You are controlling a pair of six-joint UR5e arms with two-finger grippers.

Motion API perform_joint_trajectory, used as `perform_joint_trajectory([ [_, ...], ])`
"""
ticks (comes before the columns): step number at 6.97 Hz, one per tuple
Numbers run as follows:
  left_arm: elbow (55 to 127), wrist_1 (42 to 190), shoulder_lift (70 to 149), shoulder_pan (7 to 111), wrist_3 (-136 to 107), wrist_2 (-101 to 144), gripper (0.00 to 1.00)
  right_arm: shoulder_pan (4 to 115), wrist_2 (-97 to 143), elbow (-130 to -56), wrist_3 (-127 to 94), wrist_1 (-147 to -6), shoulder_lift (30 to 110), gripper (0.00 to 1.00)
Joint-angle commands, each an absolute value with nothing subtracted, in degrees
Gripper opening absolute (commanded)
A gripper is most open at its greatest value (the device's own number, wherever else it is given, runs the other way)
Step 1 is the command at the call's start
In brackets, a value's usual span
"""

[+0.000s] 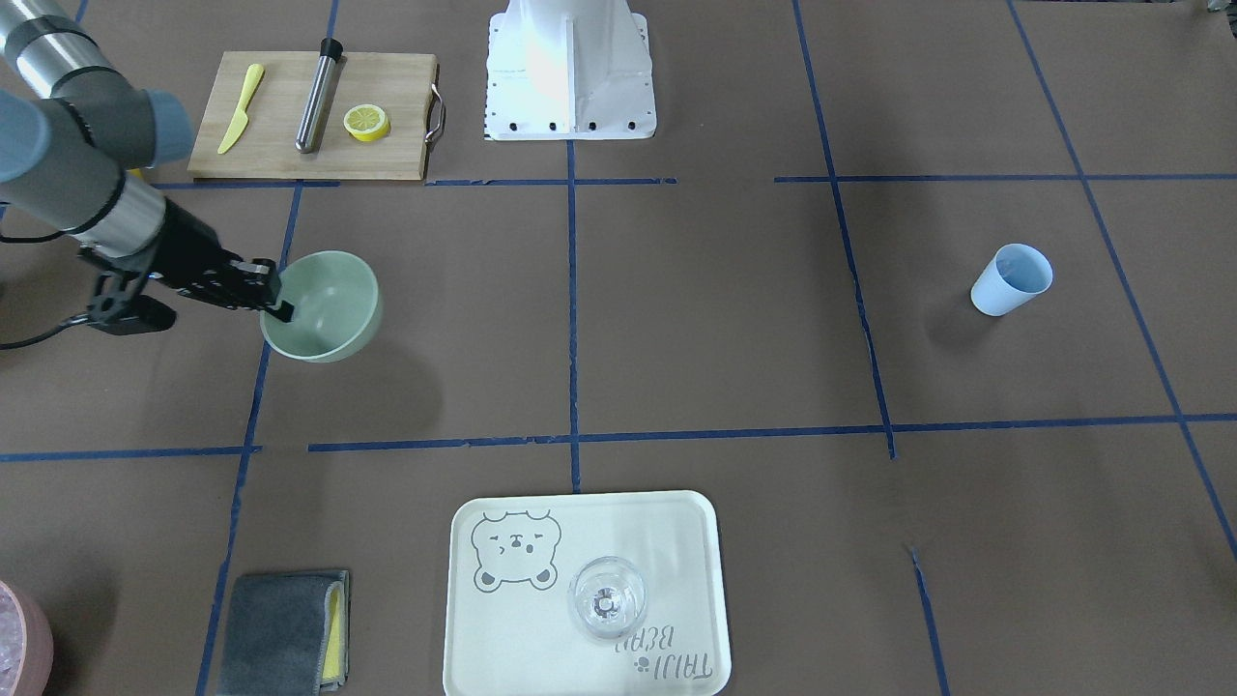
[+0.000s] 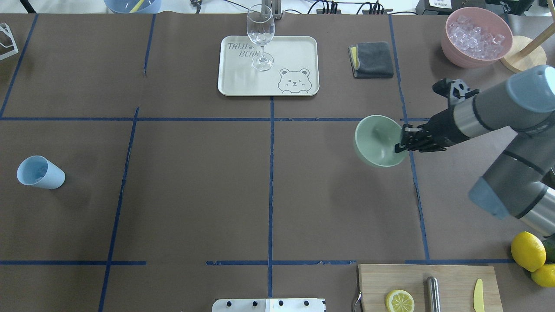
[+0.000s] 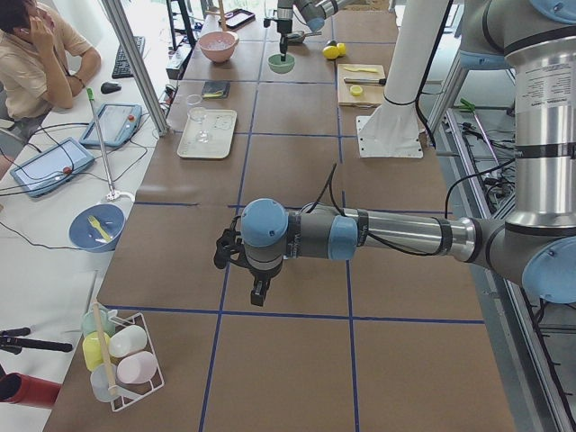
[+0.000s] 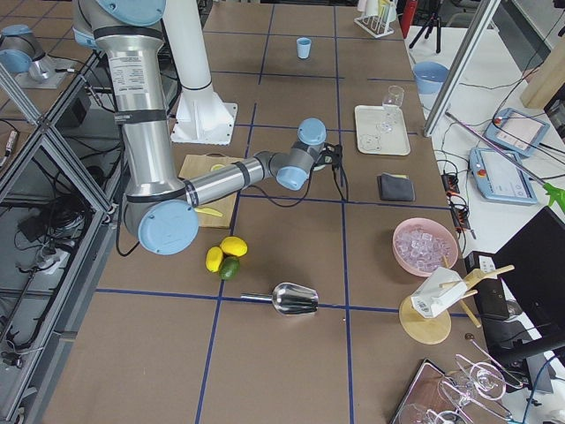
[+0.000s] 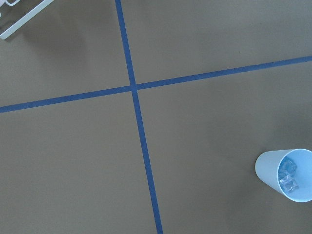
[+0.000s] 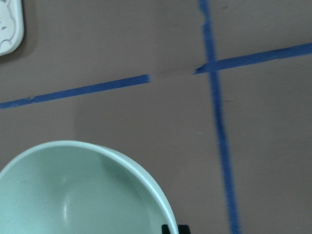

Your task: Pour ice into bowl

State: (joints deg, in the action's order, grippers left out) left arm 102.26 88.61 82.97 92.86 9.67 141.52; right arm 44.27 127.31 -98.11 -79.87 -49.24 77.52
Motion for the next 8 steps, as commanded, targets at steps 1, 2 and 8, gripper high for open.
perform_joint_trajectory([
  [1,102.22,88.86,82.97,92.72,9.75,141.77,1.0,30.37,112.84,-93.38,-93.38,-50.88,63.18,0.0],
  [2,102.22,88.86,82.97,92.72,9.76,141.77,1.0,28.41,111.72,-88.29,-94.82,-51.15,57.36,0.0],
  [8,101.87,88.95,82.44,92.72,9.76,141.77,1.0,22.41,106.7,-79.39,-95.19,-54.58,47.13,0.13],
])
